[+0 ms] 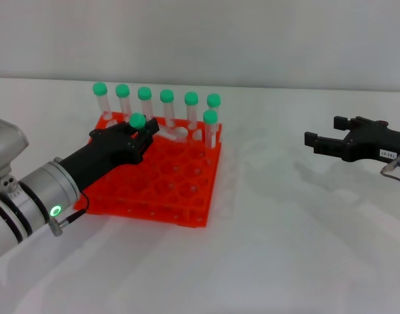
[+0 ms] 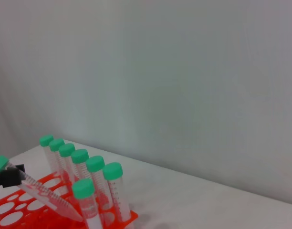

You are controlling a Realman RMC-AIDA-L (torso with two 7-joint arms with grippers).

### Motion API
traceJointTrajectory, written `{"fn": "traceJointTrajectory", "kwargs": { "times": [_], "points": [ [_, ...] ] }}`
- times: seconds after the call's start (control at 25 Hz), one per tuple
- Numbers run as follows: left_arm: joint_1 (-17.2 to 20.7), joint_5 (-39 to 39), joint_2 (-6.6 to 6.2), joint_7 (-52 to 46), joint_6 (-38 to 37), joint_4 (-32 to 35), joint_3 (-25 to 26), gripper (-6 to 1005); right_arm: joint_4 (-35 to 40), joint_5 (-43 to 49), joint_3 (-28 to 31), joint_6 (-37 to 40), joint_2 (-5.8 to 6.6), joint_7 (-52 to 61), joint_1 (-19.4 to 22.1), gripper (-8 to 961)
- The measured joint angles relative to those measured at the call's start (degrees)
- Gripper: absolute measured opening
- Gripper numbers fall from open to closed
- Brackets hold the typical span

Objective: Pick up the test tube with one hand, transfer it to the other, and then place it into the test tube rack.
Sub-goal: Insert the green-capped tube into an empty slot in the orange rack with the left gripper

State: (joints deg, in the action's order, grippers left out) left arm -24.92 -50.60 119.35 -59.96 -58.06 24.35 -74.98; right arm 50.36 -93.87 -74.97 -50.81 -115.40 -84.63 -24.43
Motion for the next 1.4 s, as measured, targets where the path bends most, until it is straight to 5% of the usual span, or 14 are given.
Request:
{"fn": "traceJointTrajectory", "kwargs": {
  "times": [1.4],
  "points": [
    [-4.44,-0.90,-0.38,-7.79,6.08,-1.53,-0.43,348,-0.80,0.00,0.00,-0.08,-0.09,0.00,-0.09,857]
  ]
}}
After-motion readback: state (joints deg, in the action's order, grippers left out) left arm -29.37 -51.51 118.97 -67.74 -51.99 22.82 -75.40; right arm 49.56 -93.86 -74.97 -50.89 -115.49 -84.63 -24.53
